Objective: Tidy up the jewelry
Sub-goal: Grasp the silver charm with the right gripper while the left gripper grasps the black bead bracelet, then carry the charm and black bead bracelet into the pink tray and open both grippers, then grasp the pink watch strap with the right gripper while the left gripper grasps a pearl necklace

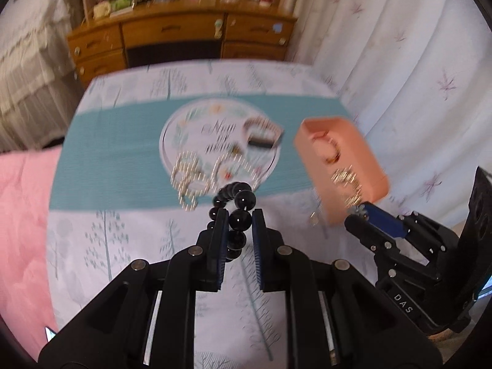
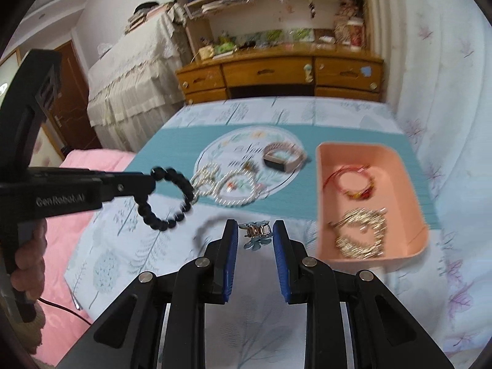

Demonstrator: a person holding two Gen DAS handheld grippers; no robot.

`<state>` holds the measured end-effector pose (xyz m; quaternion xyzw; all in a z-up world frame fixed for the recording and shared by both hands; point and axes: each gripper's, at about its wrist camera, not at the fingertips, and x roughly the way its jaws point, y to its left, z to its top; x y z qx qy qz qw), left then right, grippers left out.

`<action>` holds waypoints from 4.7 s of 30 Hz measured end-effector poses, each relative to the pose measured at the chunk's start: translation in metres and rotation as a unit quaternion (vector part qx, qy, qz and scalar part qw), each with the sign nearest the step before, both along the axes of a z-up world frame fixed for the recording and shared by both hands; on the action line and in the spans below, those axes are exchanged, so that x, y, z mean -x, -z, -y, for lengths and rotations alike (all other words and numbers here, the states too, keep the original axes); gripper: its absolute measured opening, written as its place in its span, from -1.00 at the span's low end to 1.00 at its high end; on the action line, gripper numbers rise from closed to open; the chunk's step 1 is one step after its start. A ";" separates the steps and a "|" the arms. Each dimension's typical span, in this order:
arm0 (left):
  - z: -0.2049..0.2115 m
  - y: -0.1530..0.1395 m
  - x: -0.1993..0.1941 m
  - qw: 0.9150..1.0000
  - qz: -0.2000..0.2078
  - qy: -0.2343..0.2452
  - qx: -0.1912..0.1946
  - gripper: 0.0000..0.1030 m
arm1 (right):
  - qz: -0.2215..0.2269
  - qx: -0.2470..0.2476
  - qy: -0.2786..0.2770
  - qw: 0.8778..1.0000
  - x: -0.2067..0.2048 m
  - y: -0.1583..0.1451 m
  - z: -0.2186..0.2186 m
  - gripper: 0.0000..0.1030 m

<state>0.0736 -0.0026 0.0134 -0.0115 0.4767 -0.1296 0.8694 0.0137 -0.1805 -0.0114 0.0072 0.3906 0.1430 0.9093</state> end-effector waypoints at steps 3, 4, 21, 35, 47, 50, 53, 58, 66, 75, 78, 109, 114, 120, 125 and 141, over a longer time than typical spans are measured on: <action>0.019 -0.025 -0.006 1.000 0.029 0.013 0.001 -0.76 | 0.017 -0.005 0.022 1.000 -0.001 -0.019 0.022 -0.55; 0.026 -0.035 -0.007 0.999 0.039 0.019 0.003 -0.76 | 0.021 -0.007 0.030 0.999 -0.002 -0.025 0.030 -0.55; 0.181 -0.044 -0.081 0.994 0.046 0.100 0.024 -0.76 | -0.010 -0.036 0.122 0.992 -0.056 -0.036 0.155 -0.55; 0.224 0.061 -0.131 0.992 -0.011 0.128 -0.011 -0.76 | -0.076 -0.028 0.086 0.993 -0.078 0.049 0.154 -0.55; 0.205 0.075 -0.146 0.994 -0.006 0.104 -0.035 -0.03 | -0.078 -0.015 0.097 0.992 -0.104 0.060 0.144 -0.55; 0.198 0.069 -0.141 0.995 -0.002 0.098 -0.024 -0.01 | -0.077 -0.014 0.105 0.991 -0.113 0.061 0.145 -0.55; 0.190 0.062 -0.137 0.996 -0.004 0.091 -0.012 -0.01 | -0.074 -0.013 0.112 0.991 -0.119 0.059 0.146 -0.55; 0.174 0.051 -0.126 0.997 0.010 0.080 -0.011 -0.01 | -0.076 -0.016 0.130 0.988 -0.132 0.056 0.150 -0.52; 0.143 0.031 -0.108 0.998 0.023 0.063 -0.004 -0.01 | -0.077 -0.026 0.139 0.987 -0.134 0.041 0.144 -0.23; 0.093 0.000 -0.081 0.998 0.041 0.039 0.003 0.00 | -0.050 0.012 0.120 0.991 -0.109 -0.003 0.103 -0.23; 0.066 -0.011 -0.073 0.999 0.046 0.023 0.001 0.01 | -0.029 0.026 0.113 0.993 -0.101 -0.019 0.082 -0.23; -0.048 0.084 -0.123 0.993 -0.089 -0.059 -0.053 0.10 | -0.138 0.039 0.010 0.990 -0.246 0.022 -0.063 -0.50; -0.051 0.109 -0.134 0.991 -0.116 -0.059 -0.040 0.10 | -0.163 0.034 0.013 0.986 -0.269 0.062 -0.064 -0.55; -0.049 0.121 -0.138 0.989 -0.132 -0.052 -0.032 0.10 | -0.171 0.043 0.005 0.984 -0.278 0.084 -0.076 -0.71; -0.048 0.127 -0.142 0.988 -0.140 -0.052 -0.029 0.10 | -0.164 0.046 0.010 0.985 -0.279 0.087 -0.080 -0.80; -0.035 0.136 -0.135 0.982 -0.165 -0.050 -0.076 -0.85 | -0.162 0.031 0.017 0.986 -0.269 0.084 -0.070 -0.84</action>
